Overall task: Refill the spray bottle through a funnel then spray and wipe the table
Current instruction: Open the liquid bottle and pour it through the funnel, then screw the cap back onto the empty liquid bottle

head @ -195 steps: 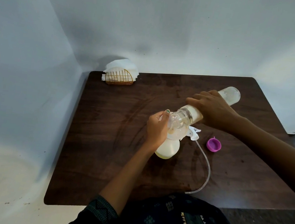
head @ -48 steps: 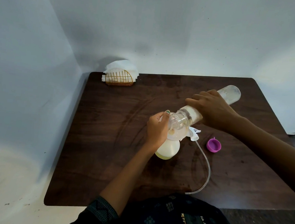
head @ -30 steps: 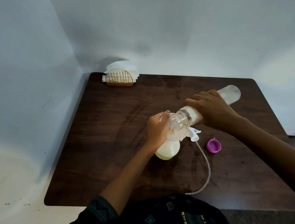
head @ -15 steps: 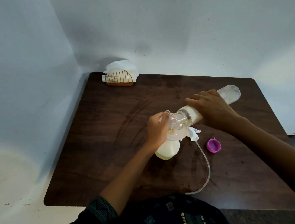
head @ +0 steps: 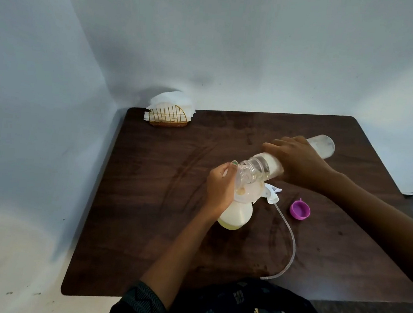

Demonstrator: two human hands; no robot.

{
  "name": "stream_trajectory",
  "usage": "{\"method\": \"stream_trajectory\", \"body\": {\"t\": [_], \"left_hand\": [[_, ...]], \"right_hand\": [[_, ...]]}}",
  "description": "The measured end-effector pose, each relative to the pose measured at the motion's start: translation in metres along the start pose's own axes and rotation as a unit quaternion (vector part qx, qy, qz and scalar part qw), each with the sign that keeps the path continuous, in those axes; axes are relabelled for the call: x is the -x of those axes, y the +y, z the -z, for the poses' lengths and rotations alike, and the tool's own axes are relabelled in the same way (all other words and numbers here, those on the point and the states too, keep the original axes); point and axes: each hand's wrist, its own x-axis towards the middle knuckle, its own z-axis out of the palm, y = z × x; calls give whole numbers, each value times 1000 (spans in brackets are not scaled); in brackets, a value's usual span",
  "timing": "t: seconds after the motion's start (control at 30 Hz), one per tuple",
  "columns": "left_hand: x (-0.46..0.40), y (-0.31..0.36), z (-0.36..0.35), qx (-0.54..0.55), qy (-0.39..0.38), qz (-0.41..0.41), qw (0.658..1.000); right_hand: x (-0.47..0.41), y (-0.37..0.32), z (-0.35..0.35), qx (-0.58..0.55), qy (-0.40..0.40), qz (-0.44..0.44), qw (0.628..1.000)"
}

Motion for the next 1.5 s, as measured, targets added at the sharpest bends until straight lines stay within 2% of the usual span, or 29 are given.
{"method": "stream_trajectory", "body": {"t": [0.1,0.23,0.33,0.53,0.67,0.83,0.9,0.97,1.1,1.17,1.27,1.37,1.43,1.5], "left_hand": [[1,1,3,-8,-19,4,1000],[3,5,7,-6,-40,7,999],[1,6,10,14,-58,26,998],[-1,9,14,67,-62,62,994],[-4,28,13,16,-61,-16,998],[-18,74,2,-85,-145,-140,976],[-20,93,-8,-86,-199,-168,962],[-22,105,-20,-76,-218,-191,954],[-29,112,-27,-73,-165,-215,960],[-31,113,-26,-72,-157,-225,959],[-32,111,-26,-57,-122,-241,961],[-36,111,-25,-38,-97,-251,962],[-40,110,-20,-36,-90,-257,961],[-44,109,-16,-42,-81,-258,962]], "right_hand": [[2,0,-8,-67,16,-22,997],[6,-4,-17,-189,13,-99,977],[11,-5,-21,-305,24,-141,941],[13,-4,-14,-452,71,-217,862],[10,3,1,-512,106,-235,820],[-6,-4,25,-583,156,-203,771],[-16,-11,32,-581,180,-172,775],[-24,-17,36,-549,214,-142,796],[-36,-20,44,-531,246,-134,800],[-40,-15,46,-538,218,-123,805],[-37,1,41,-530,107,-167,825],[-22,28,25,-383,-38,-253,888],[-7,45,5,-298,-140,-293,898],[11,56,-23,-224,-232,-318,892]]}}
